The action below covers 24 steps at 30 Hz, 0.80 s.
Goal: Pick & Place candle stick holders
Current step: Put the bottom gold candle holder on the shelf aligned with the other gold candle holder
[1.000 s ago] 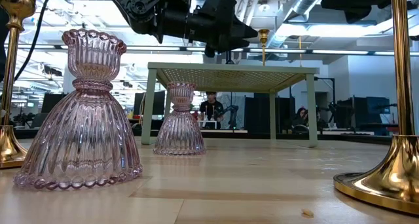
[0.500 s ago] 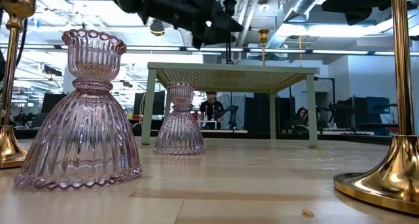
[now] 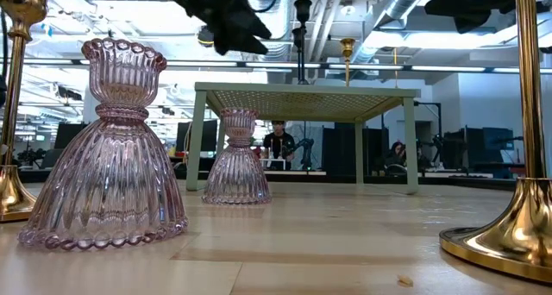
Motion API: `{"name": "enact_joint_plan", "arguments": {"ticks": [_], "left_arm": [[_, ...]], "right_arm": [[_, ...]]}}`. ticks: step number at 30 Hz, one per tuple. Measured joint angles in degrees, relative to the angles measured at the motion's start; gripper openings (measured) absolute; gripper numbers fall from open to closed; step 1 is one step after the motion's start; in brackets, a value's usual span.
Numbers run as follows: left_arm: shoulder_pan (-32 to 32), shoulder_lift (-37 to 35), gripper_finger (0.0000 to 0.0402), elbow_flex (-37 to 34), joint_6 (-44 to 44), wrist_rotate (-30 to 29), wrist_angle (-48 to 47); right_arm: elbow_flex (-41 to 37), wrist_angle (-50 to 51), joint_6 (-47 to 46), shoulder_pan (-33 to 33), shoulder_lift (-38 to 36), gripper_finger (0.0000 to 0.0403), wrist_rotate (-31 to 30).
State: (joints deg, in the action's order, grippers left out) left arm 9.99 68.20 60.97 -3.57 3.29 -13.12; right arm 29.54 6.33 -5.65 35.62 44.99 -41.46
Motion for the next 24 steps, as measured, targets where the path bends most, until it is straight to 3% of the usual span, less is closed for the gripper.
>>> {"name": "enact_joint_plan", "arguments": {"ticks": [11,17,24], "left_arm": [[-2.24,-3.50,0.0257,0.00,2.26,1.92,-0.11],[-4.10,-3.17,0.0235,0.00,5.58,11.48,-1.18],[-8.69,-5.26,0.0170,0.04,3.60,24.50,-7.84]], "right_arm": [[0.00,0.07,0.06,0.00,0.00,0.0000,1.17],[0.00,-0.09,0.06,0.00,0.00,0.0000,1.17],[0.00,-2.26,0.04,0.00,0.00,0.0000,1.17]]}}
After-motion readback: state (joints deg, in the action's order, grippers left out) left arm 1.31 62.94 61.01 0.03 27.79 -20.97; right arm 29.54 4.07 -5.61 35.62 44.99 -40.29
